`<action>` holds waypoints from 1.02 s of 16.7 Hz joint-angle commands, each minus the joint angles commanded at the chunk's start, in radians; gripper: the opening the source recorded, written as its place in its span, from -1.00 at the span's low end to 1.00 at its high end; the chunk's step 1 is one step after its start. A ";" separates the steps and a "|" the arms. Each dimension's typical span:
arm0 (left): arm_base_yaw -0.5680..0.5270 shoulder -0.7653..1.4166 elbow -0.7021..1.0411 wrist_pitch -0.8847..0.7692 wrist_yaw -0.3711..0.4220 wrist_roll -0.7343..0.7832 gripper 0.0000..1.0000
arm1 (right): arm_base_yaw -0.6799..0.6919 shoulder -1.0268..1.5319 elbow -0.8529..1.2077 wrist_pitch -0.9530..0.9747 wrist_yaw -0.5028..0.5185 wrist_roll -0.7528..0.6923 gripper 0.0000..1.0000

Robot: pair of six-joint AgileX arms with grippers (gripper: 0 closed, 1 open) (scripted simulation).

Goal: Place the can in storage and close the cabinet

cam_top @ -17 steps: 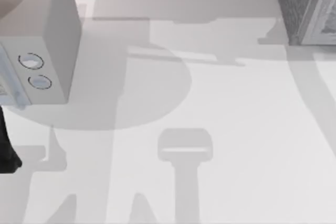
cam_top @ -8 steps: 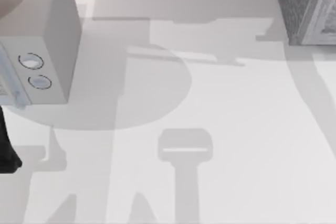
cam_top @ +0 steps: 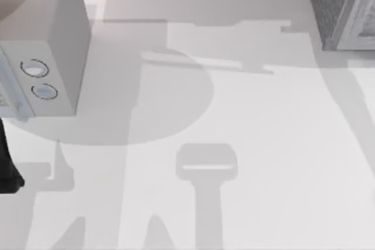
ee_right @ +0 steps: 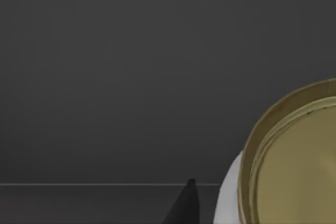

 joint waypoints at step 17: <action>0.000 0.000 0.000 0.000 0.000 0.000 1.00 | -0.070 0.586 0.755 -0.210 -0.053 -0.005 -1.00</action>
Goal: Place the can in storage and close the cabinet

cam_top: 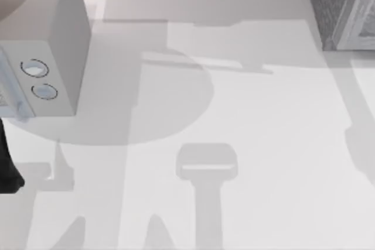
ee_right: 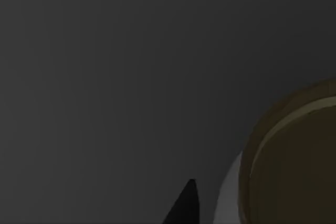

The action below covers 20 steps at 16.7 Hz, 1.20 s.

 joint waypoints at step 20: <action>0.000 0.000 0.000 0.000 0.000 0.000 1.00 | -0.003 0.022 0.032 -0.007 -0.003 0.000 0.96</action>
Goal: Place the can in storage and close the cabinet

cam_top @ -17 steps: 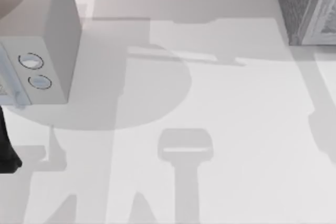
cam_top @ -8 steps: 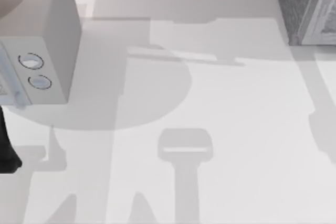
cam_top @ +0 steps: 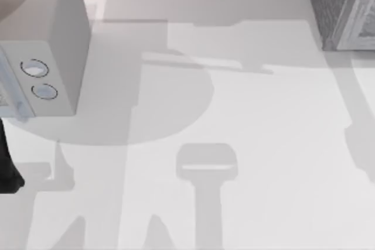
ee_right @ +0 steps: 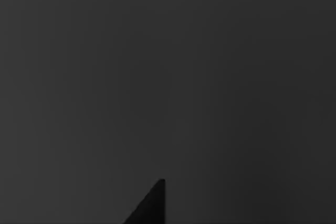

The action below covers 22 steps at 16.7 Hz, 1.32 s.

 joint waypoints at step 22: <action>0.000 0.000 0.000 0.000 0.000 0.000 1.00 | -0.022 -0.673 -0.761 0.281 -0.095 -0.051 1.00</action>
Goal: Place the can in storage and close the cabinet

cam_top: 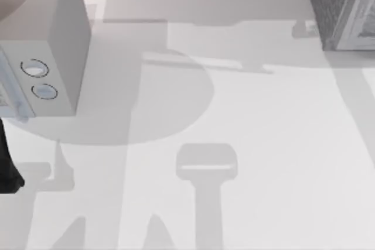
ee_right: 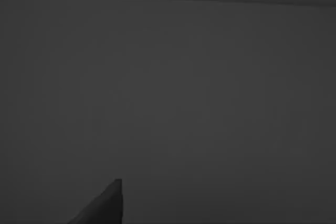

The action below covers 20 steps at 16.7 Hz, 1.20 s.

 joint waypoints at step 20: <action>0.000 0.000 0.000 0.000 0.000 0.000 1.00 | -0.074 -1.397 -1.983 0.397 -0.028 0.031 1.00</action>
